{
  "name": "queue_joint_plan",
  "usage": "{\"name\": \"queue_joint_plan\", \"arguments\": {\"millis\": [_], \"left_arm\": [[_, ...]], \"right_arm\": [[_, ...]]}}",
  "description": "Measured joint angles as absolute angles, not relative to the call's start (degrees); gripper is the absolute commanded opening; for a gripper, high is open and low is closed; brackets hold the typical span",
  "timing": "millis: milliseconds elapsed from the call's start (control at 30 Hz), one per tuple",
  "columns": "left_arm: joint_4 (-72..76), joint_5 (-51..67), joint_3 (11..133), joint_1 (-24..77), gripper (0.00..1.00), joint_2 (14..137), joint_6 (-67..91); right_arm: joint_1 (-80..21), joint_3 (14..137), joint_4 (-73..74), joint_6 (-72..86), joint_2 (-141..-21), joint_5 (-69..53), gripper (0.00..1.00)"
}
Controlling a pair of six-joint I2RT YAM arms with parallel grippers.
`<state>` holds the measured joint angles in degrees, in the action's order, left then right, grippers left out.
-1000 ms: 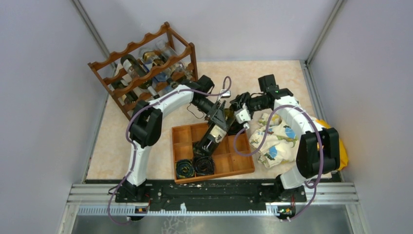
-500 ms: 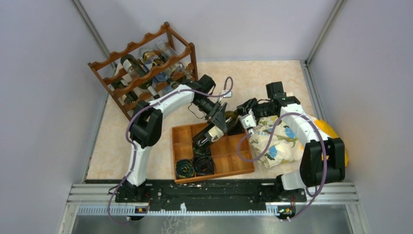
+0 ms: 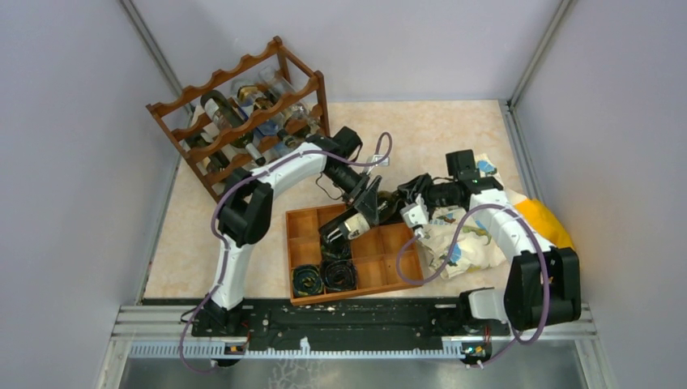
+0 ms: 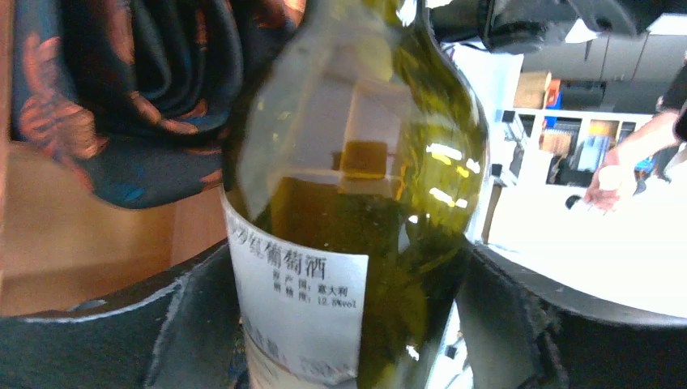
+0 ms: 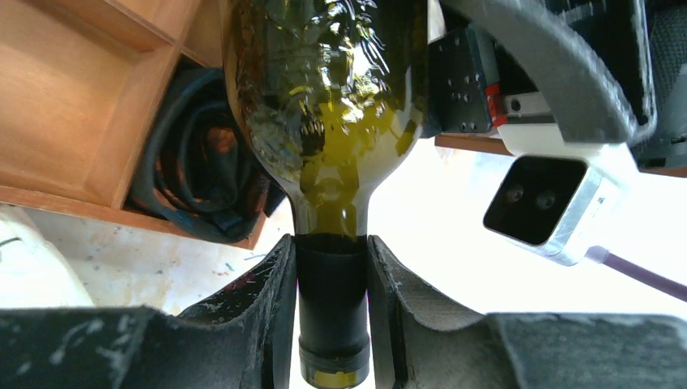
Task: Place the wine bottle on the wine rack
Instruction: Place the wine bottle at the center of the board.
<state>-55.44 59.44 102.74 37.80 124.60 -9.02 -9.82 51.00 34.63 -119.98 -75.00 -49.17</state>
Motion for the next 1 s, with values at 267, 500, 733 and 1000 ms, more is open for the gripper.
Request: {"name": "queue_joint_plan", "arguments": {"millis": [267, 500, 733, 1000], "left_arm": [[-54.04, 54.94, 103.04, 36.97, 0.99, 124.57, -8.32], [-53.47, 50.26, 103.07, 37.47, 0.99, 122.15, -7.38], [-39.59, 40.88, 97.67, 36.38, 0.99, 110.15, -6.11], [-19.09, 34.68, 85.19, 33.50, 0.99, 96.01, -3.03]], "right_arm": [[-9.98, 46.52, 34.98, -119.35, -71.07, -49.82, 0.00], [-10.00, 45.23, 33.41, -119.07, -68.53, -49.21, 0.00], [-10.00, 43.48, 33.01, -116.88, -64.38, -49.39, 0.00], [-10.00, 40.38, 33.28, -108.84, -59.94, -49.32, 0.00]]}}
